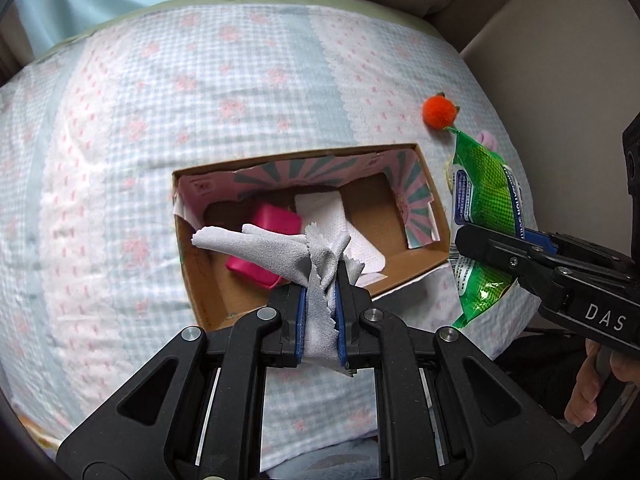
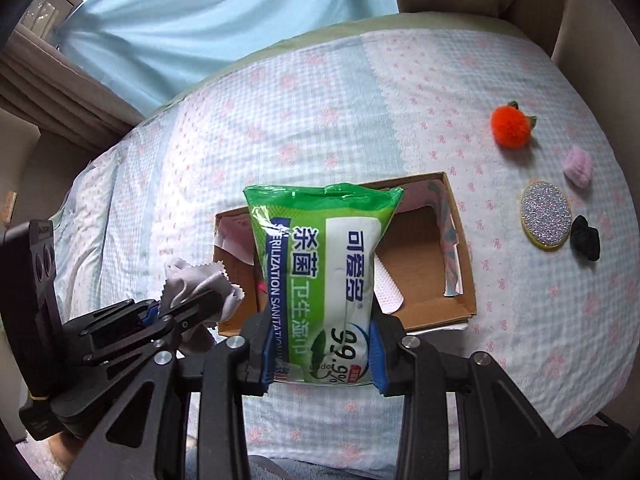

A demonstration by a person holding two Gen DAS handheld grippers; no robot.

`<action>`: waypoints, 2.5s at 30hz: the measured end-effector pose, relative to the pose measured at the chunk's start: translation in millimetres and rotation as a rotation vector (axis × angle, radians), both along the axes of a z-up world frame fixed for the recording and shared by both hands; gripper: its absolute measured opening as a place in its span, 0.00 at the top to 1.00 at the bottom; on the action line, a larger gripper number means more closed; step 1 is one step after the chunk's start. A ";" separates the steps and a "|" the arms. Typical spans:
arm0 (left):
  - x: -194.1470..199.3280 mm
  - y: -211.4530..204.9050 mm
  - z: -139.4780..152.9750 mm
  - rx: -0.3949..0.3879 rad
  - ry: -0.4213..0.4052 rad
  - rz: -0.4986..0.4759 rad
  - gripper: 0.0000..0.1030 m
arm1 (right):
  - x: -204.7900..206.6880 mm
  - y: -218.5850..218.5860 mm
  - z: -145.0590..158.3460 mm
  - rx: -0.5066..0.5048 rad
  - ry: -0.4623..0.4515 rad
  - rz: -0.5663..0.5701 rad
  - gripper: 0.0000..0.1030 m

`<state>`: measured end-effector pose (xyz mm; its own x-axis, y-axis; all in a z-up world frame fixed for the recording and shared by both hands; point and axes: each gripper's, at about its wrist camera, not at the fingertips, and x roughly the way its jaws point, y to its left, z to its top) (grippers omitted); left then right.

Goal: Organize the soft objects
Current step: 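Carry the grey cloth and green wipes pack over the box with both tools, then open both tools to drop the cloth and wipes pack into the box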

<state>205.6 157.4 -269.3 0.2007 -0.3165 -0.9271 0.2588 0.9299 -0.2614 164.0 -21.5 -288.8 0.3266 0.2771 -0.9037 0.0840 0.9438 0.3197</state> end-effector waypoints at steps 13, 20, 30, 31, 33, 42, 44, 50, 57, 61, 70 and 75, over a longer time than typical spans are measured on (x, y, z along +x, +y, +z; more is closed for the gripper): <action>35.9 -29.5 -102.9 0.099 0.215 -0.131 0.90 | 51.4 -25.7 -104.4 0.043 0.328 -0.131 0.67; 33.0 -58.8 -115.9 0.136 0.214 -0.249 0.90 | 66.9 -32.6 -108.6 -0.006 0.335 -0.114 0.67; 37.8 -47.0 -112.9 0.149 0.205 -0.211 0.00 | 67.5 -41.7 -106.5 0.018 0.229 -0.166 0.00; 37.6 -43.6 -113.0 0.148 0.207 -0.201 0.00 | 65.6 -41.7 -106.6 0.014 0.226 -0.165 0.00; 35.9 -37.4 -112.2 0.158 0.206 -0.179 0.00 | 63.0 -39.6 -106.2 0.007 0.222 -0.167 0.00; 34.3 -23.5 -97.3 0.148 0.172 -0.113 0.00 | 50.2 -31.5 -93.5 -0.040 0.196 -0.153 0.00; 31.4 -20.5 -88.7 0.147 0.158 -0.108 0.00 | 47.1 -29.5 -87.9 -0.060 0.181 -0.140 0.00; 17.9 -14.4 -66.4 0.152 0.102 -0.086 0.00 | 32.7 -26.4 -68.4 -0.065 0.141 -0.125 0.00; -8.2 -12.7 -39.6 0.156 0.046 -0.049 0.00 | 3.7 -20.3 -29.5 -0.181 0.048 -0.045 0.00; -26.0 -14.6 -17.3 0.157 -0.004 -0.038 0.00 | -16.2 -24.9 -1.0 -0.254 -0.006 -0.016 0.00; -72.4 -26.7 49.8 0.113 -0.136 0.009 0.00 | -75.6 -60.1 59.3 -0.324 -0.172 -0.028 0.00; -93.9 -53.4 75.7 0.091 -0.177 0.026 0.00 | -102.8 -94.3 75.8 -0.315 -0.227 -0.035 0.00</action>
<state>111.7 104.1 -193.6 0.3702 -0.2257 -0.9011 0.2685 0.9546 -0.1288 61.2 -115.7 -213.0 0.5319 -0.0176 -0.8466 0.0785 0.9965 0.0286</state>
